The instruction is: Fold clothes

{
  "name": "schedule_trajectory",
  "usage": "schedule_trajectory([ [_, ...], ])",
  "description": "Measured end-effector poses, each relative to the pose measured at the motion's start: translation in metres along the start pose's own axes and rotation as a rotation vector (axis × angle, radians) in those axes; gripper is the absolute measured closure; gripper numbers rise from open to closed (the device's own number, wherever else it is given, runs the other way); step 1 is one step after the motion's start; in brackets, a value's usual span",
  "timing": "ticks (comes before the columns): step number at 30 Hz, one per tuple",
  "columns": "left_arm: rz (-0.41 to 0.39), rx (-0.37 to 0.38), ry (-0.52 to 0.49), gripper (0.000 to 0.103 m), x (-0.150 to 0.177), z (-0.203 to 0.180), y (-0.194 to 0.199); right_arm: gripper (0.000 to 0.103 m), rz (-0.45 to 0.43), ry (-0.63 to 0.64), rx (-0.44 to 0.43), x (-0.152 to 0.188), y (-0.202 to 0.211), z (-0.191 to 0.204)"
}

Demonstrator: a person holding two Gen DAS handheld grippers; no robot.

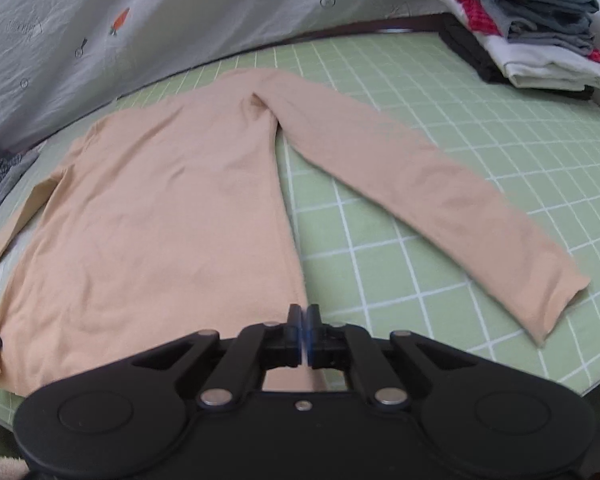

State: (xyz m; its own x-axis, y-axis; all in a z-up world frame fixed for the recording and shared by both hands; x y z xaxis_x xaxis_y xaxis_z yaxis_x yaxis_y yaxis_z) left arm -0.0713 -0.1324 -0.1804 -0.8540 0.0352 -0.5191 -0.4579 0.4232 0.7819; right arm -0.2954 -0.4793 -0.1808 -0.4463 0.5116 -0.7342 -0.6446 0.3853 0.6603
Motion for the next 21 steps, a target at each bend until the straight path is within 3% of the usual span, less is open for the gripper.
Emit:
schedule_trajectory([
  [3,-0.002,-0.013,-0.021,0.095,0.002,-0.006,0.001,0.089,-0.012,0.060,0.015,-0.005,-0.002,0.002],
  [5,-0.012,-0.030,-0.035,0.091,-0.001,-0.009,0.001,0.059,-0.045,0.077,0.031,-0.014,-0.003,0.001],
  [7,-0.030,-0.036,-0.012,0.079,-0.005,-0.009,0.002,0.051,-0.065,0.093,0.039,-0.021,-0.008,0.002],
  [9,-0.061,-0.043,0.024,0.069,-0.012,-0.005,0.005,0.035,-0.084,0.106,0.039,-0.027,-0.012,0.006],
  [11,-0.099,-0.063,0.045,0.058,-0.021,0.002,0.009,0.005,-0.101,0.116,0.028,-0.031,-0.018,0.012],
  [12,-0.116,-0.085,0.048,0.048,-0.026,0.006,0.010,0.000,-0.110,0.120,0.023,-0.033,-0.020,0.016],
  [14,-0.147,-0.134,0.054,0.040,-0.036,0.019,0.014,0.000,-0.113,0.125,0.009,-0.036,-0.027,0.024],
  [21,-0.232,-0.279,0.145,0.033,-0.079,0.090,0.021,0.000,-0.082,0.107,0.025,-0.036,-0.052,0.058],
])
Point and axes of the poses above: each gripper's, at about its wrist camera, not at the fingertips, and y roughly against the way its jaws point, z to its left, x to its underside, the point moved 5 cm from there along -y, roughly the way its jaws point, and after that the axes turned 15 degrees about -z, right-handed, at the moved point
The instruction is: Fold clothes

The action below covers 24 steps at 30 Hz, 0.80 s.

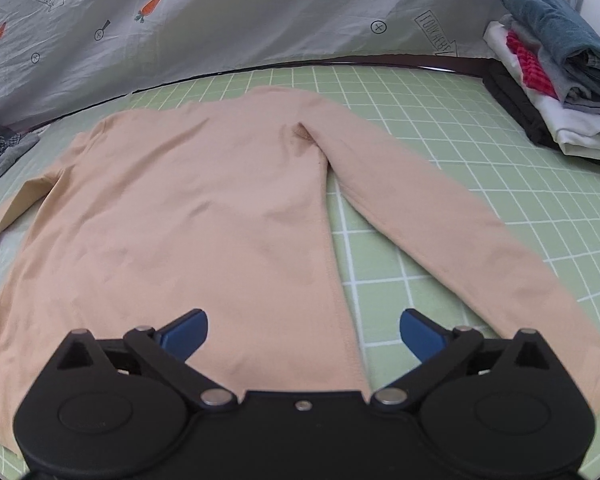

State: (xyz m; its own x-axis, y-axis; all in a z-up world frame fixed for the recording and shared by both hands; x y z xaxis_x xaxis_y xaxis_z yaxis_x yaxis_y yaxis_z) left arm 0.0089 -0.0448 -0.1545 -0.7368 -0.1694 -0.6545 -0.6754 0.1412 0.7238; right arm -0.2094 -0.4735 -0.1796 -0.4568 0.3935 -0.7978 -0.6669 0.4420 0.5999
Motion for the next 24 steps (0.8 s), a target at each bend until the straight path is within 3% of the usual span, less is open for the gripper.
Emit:
schedule_trajectory([
  [4,-0.029,-0.070,0.040,0.031,-0.028,0.039,-0.021,0.000,0.029,-0.017,0.044,0.005,-0.012,0.017],
  [8,-0.036,-0.114,0.049,0.029,-0.052,0.070,-0.046,0.000,0.016,-0.028,0.146,0.004,-0.016,0.027],
  [13,-0.044,-0.107,0.081,0.029,-0.071,0.093,-0.076,0.000,0.030,-0.068,0.263,0.002,-0.022,0.033],
  [17,-0.064,-0.078,0.086,0.030,-0.080,0.098,-0.092,0.000,0.021,-0.011,0.353,-0.006,-0.021,0.041],
  [19,-0.082,-0.071,0.056,0.041,-0.083,0.096,-0.095,0.000,0.025,0.012,0.373,-0.010,-0.021,0.044],
  [22,-0.099,-0.076,-0.005,0.071,-0.083,0.090,-0.097,0.000,0.037,0.052,0.377,-0.013,-0.021,0.051],
  [23,-0.108,-0.075,-0.011,0.095,-0.083,0.089,-0.097,0.000,0.034,0.065,0.375,-0.014,-0.021,0.052],
  [24,-0.112,-0.064,-0.003,0.098,-0.084,0.088,-0.096,0.000,0.031,0.077,0.373,-0.015,-0.021,0.053],
])
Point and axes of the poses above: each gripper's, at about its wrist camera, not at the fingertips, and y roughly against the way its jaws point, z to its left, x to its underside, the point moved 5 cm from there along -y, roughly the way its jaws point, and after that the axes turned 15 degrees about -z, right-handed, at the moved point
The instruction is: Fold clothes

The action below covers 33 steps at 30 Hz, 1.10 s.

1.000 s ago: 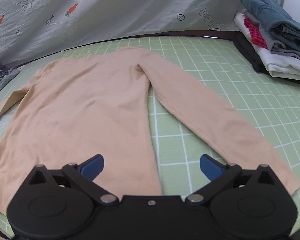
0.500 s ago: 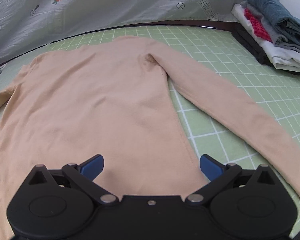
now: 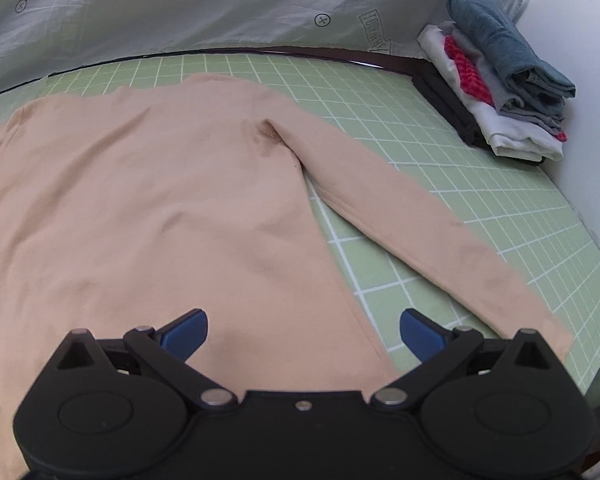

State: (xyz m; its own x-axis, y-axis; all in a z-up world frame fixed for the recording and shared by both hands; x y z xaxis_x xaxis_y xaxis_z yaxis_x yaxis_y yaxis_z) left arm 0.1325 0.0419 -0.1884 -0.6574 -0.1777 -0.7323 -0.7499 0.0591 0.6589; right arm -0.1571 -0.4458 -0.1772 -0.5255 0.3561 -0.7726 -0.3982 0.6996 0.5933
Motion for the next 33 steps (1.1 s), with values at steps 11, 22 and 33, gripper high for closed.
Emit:
schedule_trajectory([
  [11,-0.048,0.389,0.043,0.100,-0.012,-0.128,0.065,0.000,-0.038,-0.034,-0.052,-0.001,-0.010,-0.022],
  [22,0.115,0.651,-0.321,0.045,0.073,-0.285,0.138,0.000,-0.026,-0.164,-0.095,-0.003,-0.030,-0.069],
  [33,0.244,0.279,-0.269,0.035,0.077,-0.184,0.095,0.010,0.027,-0.486,-0.603,-0.038,-0.015,0.008],
])
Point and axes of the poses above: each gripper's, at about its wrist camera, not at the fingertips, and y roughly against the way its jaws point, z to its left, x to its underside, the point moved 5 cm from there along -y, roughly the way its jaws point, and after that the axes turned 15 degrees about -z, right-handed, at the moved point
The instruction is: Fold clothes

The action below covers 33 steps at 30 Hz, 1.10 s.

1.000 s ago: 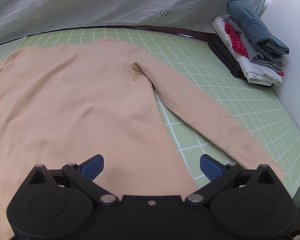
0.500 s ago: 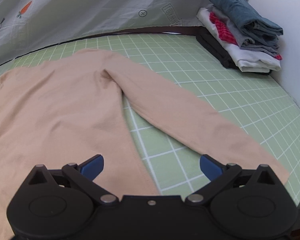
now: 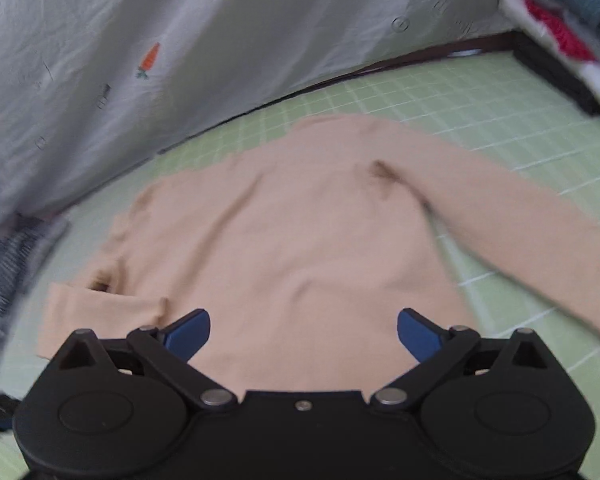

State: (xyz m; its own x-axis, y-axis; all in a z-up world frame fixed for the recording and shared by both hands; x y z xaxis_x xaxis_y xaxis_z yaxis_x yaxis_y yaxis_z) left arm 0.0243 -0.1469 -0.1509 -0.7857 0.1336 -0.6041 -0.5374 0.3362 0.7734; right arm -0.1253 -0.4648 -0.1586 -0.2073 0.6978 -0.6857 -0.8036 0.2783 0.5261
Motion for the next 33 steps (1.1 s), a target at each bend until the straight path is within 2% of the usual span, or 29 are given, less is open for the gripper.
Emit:
schedule_trajectory([
  [2,0.014,-0.002,0.007,0.035,0.005,0.011,0.002,0.033,0.055,-0.154,-0.090,0.013,-0.013,0.011],
  [4,0.027,-0.003,0.015,0.035,0.009,0.021,0.004,0.048,0.110,-0.307,-0.177,0.025,-0.025,0.022],
  [8,0.033,-0.010,0.034,0.035,0.010,0.037,0.007,0.056,0.211,-0.311,-0.186,0.056,-0.047,0.049],
  [12,0.032,-0.013,0.059,0.034,0.007,0.052,0.008,0.057,0.249,-0.239,-0.145,0.073,-0.060,0.069],
  [19,0.042,-0.026,0.097,0.034,0.003,0.071,0.002,0.058,0.205,0.052,-0.065,0.072,-0.077,0.106],
  [22,0.044,-0.034,0.108,0.034,0.003,0.077,0.001,0.055,0.193,0.232,-0.046,0.074,-0.085,0.122],
  [24,0.046,-0.039,0.120,0.033,0.003,0.080,0.000,0.054,0.181,0.411,-0.049,0.078,-0.086,0.136],
  [25,0.049,-0.040,0.124,0.033,0.004,0.080,0.000,0.058,0.175,0.505,-0.050,0.082,-0.086,0.143],
  [26,0.051,-0.040,0.126,0.033,0.004,0.081,-0.001,0.071,0.169,0.579,-0.062,0.086,-0.086,0.149],
  [27,0.053,-0.042,0.127,0.033,0.005,0.081,-0.001,0.079,0.168,0.596,-0.079,0.087,-0.084,0.152],
  [28,0.054,-0.045,0.126,0.033,0.005,0.081,-0.001,0.092,0.168,0.605,-0.097,0.088,-0.082,0.153],
  [30,0.053,-0.047,0.121,0.033,0.005,0.081,0.000,0.095,0.160,0.568,-0.111,0.083,-0.079,0.150],
  [33,0.046,-0.042,0.112,0.033,0.005,0.078,0.003,0.096,0.101,0.555,-0.108,0.069,-0.065,0.149],
])
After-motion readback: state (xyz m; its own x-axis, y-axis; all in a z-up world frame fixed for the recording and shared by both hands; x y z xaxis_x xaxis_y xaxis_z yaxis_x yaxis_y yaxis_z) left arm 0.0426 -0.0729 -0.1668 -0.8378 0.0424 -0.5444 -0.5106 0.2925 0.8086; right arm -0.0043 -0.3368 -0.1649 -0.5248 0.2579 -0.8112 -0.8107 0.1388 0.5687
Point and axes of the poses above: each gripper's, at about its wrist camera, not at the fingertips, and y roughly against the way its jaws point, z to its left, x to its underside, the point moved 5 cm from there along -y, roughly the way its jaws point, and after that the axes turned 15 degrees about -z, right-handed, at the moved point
